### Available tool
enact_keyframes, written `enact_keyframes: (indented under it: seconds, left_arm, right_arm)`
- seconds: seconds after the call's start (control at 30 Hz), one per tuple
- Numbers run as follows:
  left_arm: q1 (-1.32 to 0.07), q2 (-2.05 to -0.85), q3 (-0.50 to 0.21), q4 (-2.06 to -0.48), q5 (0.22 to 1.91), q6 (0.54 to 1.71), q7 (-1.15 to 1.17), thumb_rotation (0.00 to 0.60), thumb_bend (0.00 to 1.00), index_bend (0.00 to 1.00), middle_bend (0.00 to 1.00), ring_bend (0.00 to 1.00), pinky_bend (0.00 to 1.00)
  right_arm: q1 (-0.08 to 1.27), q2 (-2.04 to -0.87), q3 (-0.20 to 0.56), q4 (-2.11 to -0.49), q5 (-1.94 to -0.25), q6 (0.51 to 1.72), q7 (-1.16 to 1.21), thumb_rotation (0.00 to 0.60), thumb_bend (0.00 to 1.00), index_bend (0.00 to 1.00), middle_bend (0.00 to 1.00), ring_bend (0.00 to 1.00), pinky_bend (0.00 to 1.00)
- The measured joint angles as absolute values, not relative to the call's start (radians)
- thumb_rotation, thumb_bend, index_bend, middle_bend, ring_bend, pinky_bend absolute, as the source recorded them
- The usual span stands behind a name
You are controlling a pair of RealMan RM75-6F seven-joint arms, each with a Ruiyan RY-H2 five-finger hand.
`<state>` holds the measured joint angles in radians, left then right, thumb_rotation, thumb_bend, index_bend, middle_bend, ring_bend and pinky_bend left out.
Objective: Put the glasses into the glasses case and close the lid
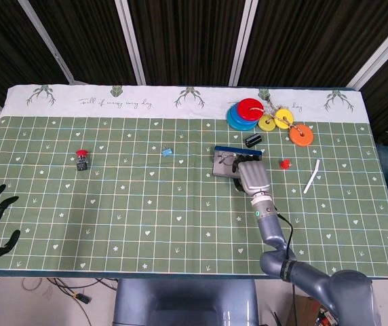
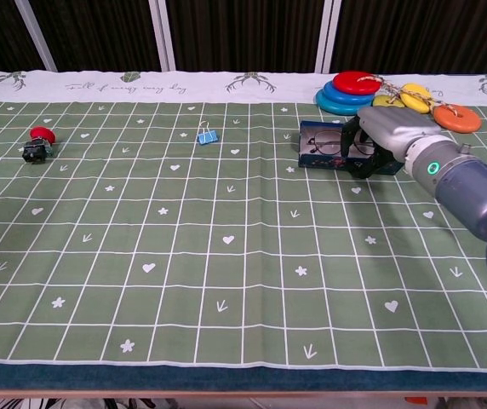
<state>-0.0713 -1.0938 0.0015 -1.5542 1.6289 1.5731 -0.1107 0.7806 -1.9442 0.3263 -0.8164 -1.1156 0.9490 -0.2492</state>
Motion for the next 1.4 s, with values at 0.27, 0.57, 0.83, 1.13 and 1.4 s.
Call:
enact_keyframes:
  seconds: [0.27,0.57,0.83,1.13,1.4]
  left_arm:
    - [-0.070,-1.093,0.002,-1.555,1.629,1.574,-0.112,0.600,0.34,0.17,0.00,0.00,0.00]
    - [-0.071,-1.093,0.002,-1.555,1.628,1.573,-0.111,0.600,0.34,0.17,0.00,0.00,0.00]
    - [-0.071,-1.093,0.003,-1.556,1.629,1.573,-0.112,0.600,0.34,0.18,0.00,0.00,0.00]
    - [-0.071,-1.092,0.003,-1.556,1.629,1.572,-0.115,0.600,0.34,0.18,0.00,0.00,0.00]
    - [-0.071,-1.094,0.006,-1.557,1.634,1.573,-0.106,0.600,0.34,0.18,0.00,0.00,0.00]
  right_arm:
    - [0.781,-1.938,0.336,-0.832,-1.099,0.938,-0.250,0.600,0.48,0.58,0.34,0.30,0.24]
    - [0.780,-1.930,0.344,-0.848,-1.085,0.933,-0.251,0.600,0.51,0.59,0.34,0.30,0.24]
    - [0.774,-1.918,0.343,-0.876,-1.073,0.928,-0.258,0.600,0.59,0.68,0.34,0.30,0.24]
    - [0.736,-1.848,0.324,-1.031,-1.073,0.938,-0.266,0.600,0.60,0.69,0.33,0.30,0.24]
    - [0.690,-1.727,0.283,-1.302,-1.062,0.965,-0.353,0.600,0.59,0.70,0.32,0.29,0.24]
